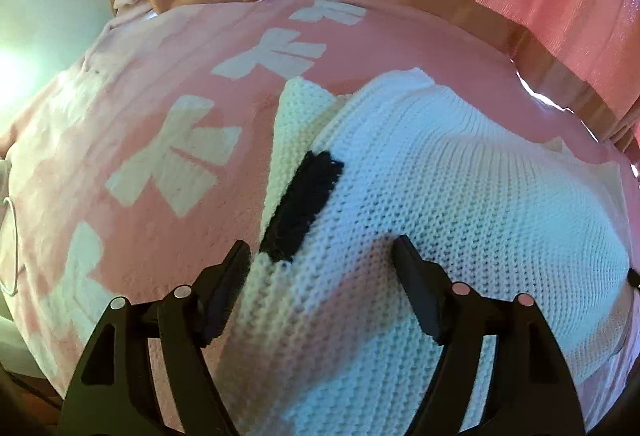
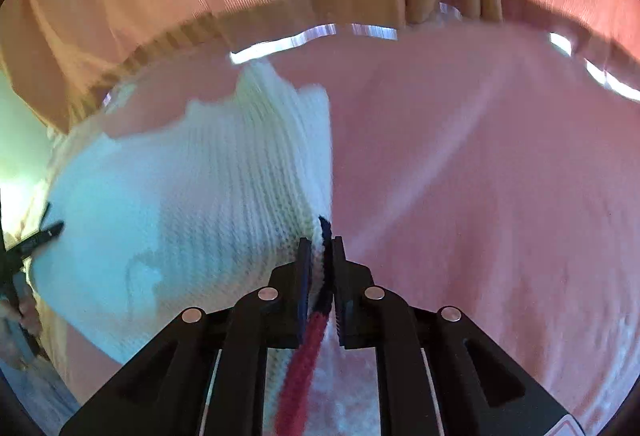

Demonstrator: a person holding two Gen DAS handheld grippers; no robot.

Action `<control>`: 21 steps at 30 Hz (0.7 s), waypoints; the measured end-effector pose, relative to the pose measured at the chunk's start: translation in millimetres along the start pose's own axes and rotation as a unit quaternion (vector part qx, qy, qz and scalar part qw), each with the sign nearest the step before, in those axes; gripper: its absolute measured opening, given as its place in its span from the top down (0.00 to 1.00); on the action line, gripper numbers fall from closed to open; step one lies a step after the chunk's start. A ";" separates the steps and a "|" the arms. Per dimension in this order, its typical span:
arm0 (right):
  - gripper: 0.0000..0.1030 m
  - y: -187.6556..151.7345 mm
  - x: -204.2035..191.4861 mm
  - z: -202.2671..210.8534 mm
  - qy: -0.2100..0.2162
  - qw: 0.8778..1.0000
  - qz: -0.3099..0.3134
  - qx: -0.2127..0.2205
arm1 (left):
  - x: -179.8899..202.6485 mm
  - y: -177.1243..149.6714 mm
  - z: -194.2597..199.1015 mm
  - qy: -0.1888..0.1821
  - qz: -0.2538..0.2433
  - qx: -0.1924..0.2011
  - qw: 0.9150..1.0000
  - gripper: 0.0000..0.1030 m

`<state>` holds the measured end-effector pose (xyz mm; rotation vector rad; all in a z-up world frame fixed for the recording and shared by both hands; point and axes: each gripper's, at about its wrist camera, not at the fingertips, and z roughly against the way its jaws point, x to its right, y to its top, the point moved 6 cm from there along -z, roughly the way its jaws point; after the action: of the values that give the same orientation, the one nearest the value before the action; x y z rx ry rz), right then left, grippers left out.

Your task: Fold small clothes

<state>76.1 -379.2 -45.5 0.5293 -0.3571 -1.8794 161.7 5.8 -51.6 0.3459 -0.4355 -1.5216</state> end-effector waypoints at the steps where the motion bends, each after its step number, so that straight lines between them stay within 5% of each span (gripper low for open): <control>1: 0.81 11.0 -7.1 13.2 -0.005 0.999 0.011 0.035 | 0.2 -0.2 1.6 -0.001 0.003 -0.003 1.000 0.30; 4: 0.48 36.4 -24.3 32.7 0.005 0.994 0.032 0.102 | 0.2 0.2 1.9 0.009 0.009 -0.007 1.000 0.28; 7: 0.51 46.2 -28.9 -3.4 -0.001 0.997 0.040 0.060 | 0.1 -0.7 0.6 0.023 0.002 -0.003 1.000 0.26; 8: 0.62 46.3 -28.8 -24.2 0.000 0.999 0.040 0.033 | 0.1 -0.5 0.9 0.024 0.000 -0.001 1.000 0.25; 9: 0.89 46.0 -29.9 -38.3 0.006 0.999 0.042 0.013 | 0.0 -0.3 1.1 0.024 -0.001 0.000 1.000 0.25; 12: 0.89 56.6 -32.7 -41.0 0.010 0.999 0.032 0.032 | -2.3 0.3 1.6 0.022 0.001 0.000 1.000 0.25; 15: 0.82 78.2 -38.2 -20.0 0.003 0.995 0.035 0.096 | -3.6 1.3 1.3 0.015 0.003 0.002 1.000 0.23; 17: 0.72 74.7 -34.8 -24.8 -0.025 0.996 0.038 0.076 | -6.1 0.3 4.7 0.007 0.001 -0.003 1.000 0.23; 20: 0.63 46.5 -20.7 -12.9 -0.005 0.999 -0.005 0.037 | -16.1 -4.2 21.0 -0.008 0.011 0.006 1.000 0.21; 21: 0.49 34.5 -16.9 -7.0 -0.003 0.999 -0.016 0.031 | -21.0 -7.1 26.6 -0.013 0.021 0.010 1.000 0.19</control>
<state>112.4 -375.6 -31.7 0.5741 -0.4155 -1.9069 142.8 28.0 -32.9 0.3303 -0.4764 -1.4838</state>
